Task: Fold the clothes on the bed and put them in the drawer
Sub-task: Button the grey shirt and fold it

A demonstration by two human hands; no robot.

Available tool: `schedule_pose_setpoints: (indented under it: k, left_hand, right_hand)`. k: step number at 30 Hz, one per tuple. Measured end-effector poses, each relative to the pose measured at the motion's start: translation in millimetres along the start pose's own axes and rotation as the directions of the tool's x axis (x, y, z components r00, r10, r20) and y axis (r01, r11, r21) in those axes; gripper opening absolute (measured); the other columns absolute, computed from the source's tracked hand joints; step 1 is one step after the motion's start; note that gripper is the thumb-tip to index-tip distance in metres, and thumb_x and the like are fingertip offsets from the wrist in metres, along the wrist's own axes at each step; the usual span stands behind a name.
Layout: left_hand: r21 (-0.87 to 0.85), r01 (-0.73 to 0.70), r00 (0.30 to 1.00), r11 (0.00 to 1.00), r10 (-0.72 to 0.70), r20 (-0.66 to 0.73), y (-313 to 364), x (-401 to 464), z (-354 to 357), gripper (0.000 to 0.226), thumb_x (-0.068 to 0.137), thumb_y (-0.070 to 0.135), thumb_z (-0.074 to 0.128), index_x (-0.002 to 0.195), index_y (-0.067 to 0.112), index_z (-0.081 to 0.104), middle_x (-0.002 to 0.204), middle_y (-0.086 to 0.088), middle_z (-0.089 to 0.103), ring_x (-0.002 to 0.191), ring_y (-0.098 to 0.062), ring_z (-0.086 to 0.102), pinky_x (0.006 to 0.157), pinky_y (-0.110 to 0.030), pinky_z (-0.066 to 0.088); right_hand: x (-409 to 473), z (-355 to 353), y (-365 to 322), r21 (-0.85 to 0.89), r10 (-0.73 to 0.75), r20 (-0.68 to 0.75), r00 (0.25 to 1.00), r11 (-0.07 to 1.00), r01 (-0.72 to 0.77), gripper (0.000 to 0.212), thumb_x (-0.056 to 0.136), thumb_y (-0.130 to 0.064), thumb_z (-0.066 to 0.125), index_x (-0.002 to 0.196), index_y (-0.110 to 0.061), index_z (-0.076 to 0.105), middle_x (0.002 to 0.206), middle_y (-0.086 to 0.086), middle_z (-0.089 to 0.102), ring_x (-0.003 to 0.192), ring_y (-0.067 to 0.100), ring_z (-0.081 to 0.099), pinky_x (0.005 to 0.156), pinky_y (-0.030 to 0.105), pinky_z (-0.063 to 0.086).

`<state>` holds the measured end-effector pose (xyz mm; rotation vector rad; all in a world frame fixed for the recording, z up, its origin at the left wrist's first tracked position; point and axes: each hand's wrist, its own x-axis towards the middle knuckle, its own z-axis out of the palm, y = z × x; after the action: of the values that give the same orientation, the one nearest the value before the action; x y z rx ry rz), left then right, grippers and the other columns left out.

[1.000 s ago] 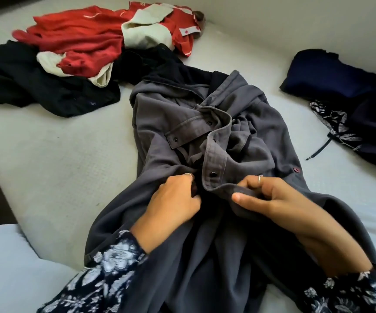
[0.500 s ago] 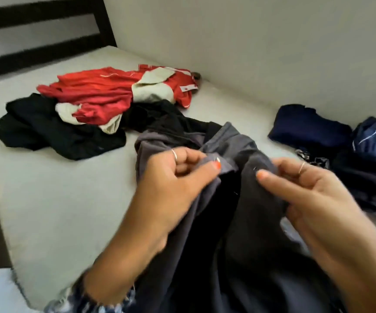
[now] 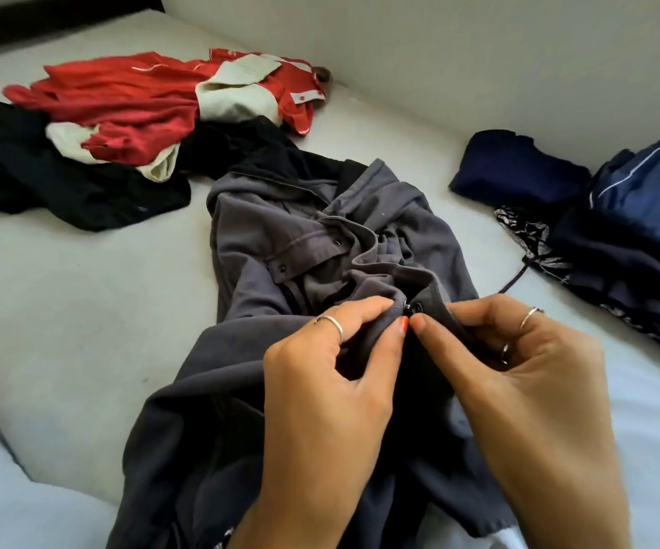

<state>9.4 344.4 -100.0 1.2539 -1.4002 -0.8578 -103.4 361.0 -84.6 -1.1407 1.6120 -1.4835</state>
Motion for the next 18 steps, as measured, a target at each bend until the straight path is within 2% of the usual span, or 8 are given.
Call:
schedule_pose_setpoints:
  k: [6, 9, 11, 13, 15, 16, 18]
  left_hand:
    - [0.073, -0.041, 0.999, 0.996, 0.042, -0.015, -3, -3, 4, 0.022, 0.08, 0.026, 0.068, 0.102, 0.024, 0.075, 0.093, 0.018, 0.073, 0.09, 0.007, 0.066, 0.081, -0.013, 0.051]
    - [0.044, 0.019, 1.0, 0.999, -0.019, 0.015, -2, -5, 4, 0.023, 0.08, 0.03, 0.064, 0.101, 0.027, 0.073, 0.095, 0.019, 0.073, 0.091, 0.008, 0.065, 0.081, -0.011, 0.05]
    - [-0.028, 0.125, 0.99, 0.992, -0.123, 0.062, 2, -3, 3, 0.017, 0.082, 0.033, 0.065, 0.097, 0.029, 0.072, 0.09, 0.018, 0.073, 0.088, 0.007, 0.067, 0.078, -0.011, 0.051]
    - [-0.192, 0.32, 0.941, 0.928, -0.288, 0.178, 7, 3, 2, 0.012, 0.085, 0.033, 0.069, 0.083, 0.024, 0.075, 0.076, 0.01, 0.073, 0.075, -0.001, 0.068, 0.069, -0.015, 0.052]
    - [-0.253, 0.508, 0.849, 0.823, -0.431, 0.304, 7, 11, 0, 0.028, 0.076, 0.044, 0.067, 0.066, 0.018, 0.073, 0.06, 0.005, 0.063, 0.056, -0.007, 0.057, 0.055, -0.02, 0.045]
    - [-0.251, 0.574, 0.805, 0.779, -0.48, 0.35, 5, 15, -2, 0.032, 0.071, 0.049, 0.067, 0.064, 0.018, 0.072, 0.058, 0.002, 0.06, 0.054, -0.009, 0.053, 0.054, -0.02, 0.044]
    - [-0.237, 0.659, 0.733, 0.714, -0.541, 0.412, 1, 21, -3, 0.034, 0.069, 0.048, 0.069, 0.073, 0.015, 0.075, 0.069, -0.005, 0.069, 0.061, -0.013, 0.061, 0.058, -0.022, 0.049]
  right_hand:
    - [-2, 3, 5, 0.016, -0.017, 0.009, 1.0, 1.0, 0.017, 0.009, 0.076, -0.013, 0.075, 0.078, -0.023, 0.074, 0.071, -0.013, 0.073, 0.065, -0.002, 0.067, 0.063, 0.009, 0.05]
    - [-3, 6, 13, -0.016, -0.049, 0.004, 0.999, 0.999, 0.049, 0.009, 0.079, -0.017, 0.077, 0.086, -0.02, 0.074, 0.077, -0.012, 0.074, 0.072, -0.002, 0.069, 0.068, 0.009, 0.049]
    - [-3, 8, 16, -0.075, -0.124, 0.022, 0.992, 0.989, 0.125, 0.007, 0.082, -0.021, 0.074, 0.089, -0.019, 0.073, 0.081, -0.009, 0.072, 0.077, 0.0, 0.068, 0.07, 0.009, 0.049]
    - [-3, 9, 20, -0.239, -0.24, 0.07, 0.968, 0.938, 0.249, 0.016, 0.083, -0.023, 0.064, 0.094, -0.015, 0.073, 0.087, -0.009, 0.068, 0.08, 0.002, 0.066, 0.073, 0.01, 0.048]
    - [-5, 10, 24, -0.412, -0.307, 0.138, 0.942, 0.847, 0.337, 0.023, 0.086, -0.024, 0.06, 0.101, -0.012, 0.072, 0.091, -0.008, 0.063, 0.081, 0.003, 0.063, 0.074, 0.014, 0.047]
    - [-6, 10, 26, -0.472, -0.318, 0.165, 0.934, 0.805, 0.358, 0.026, 0.086, -0.026, 0.058, 0.104, -0.012, 0.072, 0.092, -0.008, 0.061, 0.08, 0.006, 0.063, 0.073, 0.019, 0.047]
    - [-8, 11, 29, -0.548, -0.333, 0.208, 0.92, 0.739, 0.391, 0.029, 0.088, -0.03, 0.056, 0.108, -0.014, 0.07, 0.091, -0.006, 0.058, 0.079, 0.012, 0.062, 0.067, 0.027, 0.047]
